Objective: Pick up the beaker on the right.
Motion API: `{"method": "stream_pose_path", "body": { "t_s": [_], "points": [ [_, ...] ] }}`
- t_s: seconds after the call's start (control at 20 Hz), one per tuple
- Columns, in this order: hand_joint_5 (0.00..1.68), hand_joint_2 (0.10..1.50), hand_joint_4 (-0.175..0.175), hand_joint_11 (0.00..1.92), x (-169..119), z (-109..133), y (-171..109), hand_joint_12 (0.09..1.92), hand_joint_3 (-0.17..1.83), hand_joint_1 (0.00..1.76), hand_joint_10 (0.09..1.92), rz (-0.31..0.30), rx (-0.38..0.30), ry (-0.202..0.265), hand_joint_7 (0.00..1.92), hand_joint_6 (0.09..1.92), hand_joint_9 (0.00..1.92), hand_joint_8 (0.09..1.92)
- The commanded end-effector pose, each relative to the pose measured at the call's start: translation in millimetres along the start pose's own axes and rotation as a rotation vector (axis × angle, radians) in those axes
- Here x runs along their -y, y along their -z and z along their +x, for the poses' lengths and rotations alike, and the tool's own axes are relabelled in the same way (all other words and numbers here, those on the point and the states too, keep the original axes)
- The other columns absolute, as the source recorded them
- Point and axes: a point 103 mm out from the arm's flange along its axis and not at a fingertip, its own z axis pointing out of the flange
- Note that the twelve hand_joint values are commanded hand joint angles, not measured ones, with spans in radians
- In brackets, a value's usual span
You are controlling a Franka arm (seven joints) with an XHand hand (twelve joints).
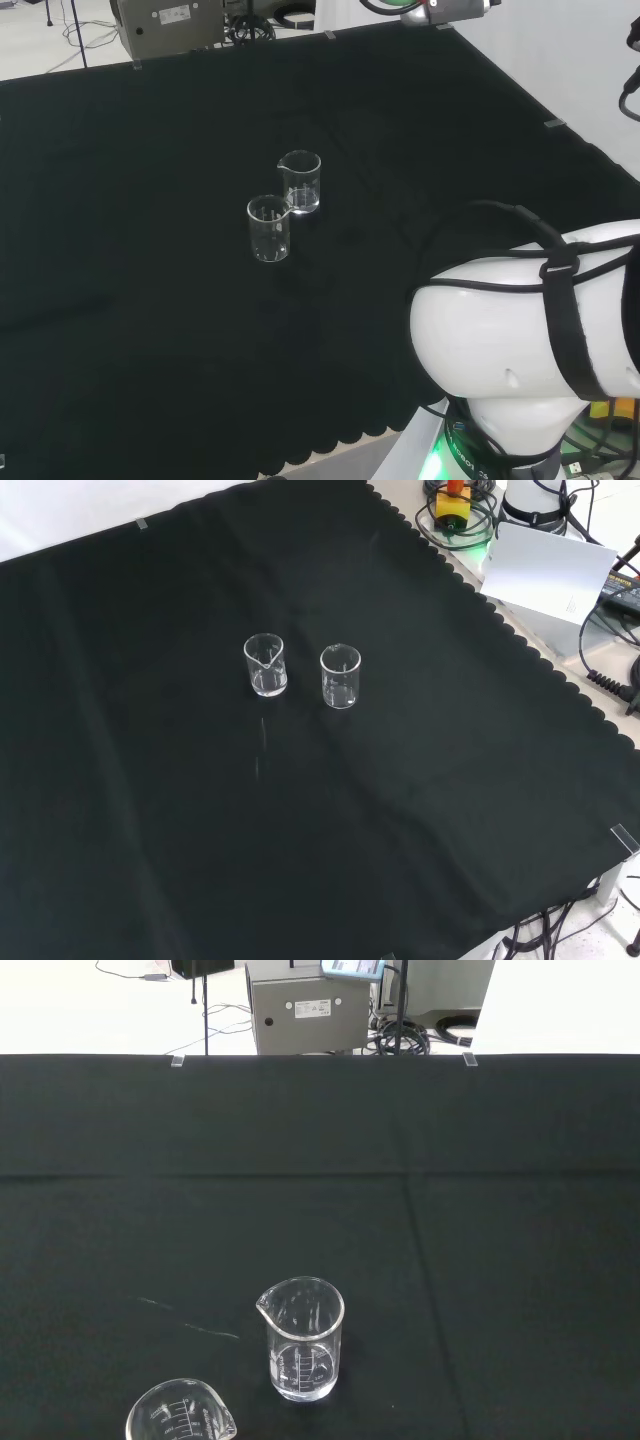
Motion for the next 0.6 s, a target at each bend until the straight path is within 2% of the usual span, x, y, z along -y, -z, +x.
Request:
{"method": "stream_pose_path", "body": {
  "t_s": [0.05, 0.1, 0.2, 0.45, 0.6],
  "points": [
    [0.24, 1.15, -0.008, 0.0, -1, 0, 0, 1.28, 0.38, 0.19, 0.09, -0.011, 0.009, 0.002, 0.01, 0.09, 0.38, 0.42],
    [0.23, 1.23, -0.003, 0.0, -1, 0, 0, 1.26, 0.35, 0.1, 0.09, -0.012, 0.009, 0.003, 0.0, 0.09, 0.37, 0.39],
    [0.23, 1.29, 0.001, 0.0, -3, 1, 0, 1.25, 0.33, 0.04, 0.09, -0.011, 0.007, 0.003, 0.0, 0.09, 0.36, 0.36],
    [0.23, 1.31, 0.002, 0.0, -7, -5, -2, 1.25, 0.31, 0.02, 0.09, -0.001, 0.005, -0.007, 0.0, 0.09, 0.36, 0.35],
    [0.23, 1.31, 0.001, 0.0, -14, -11, -7, 1.25, 0.3, 0.03, 0.09, 0.027, 0.0, -0.027, 0.0, 0.09, 0.36, 0.36]
  ]
}}
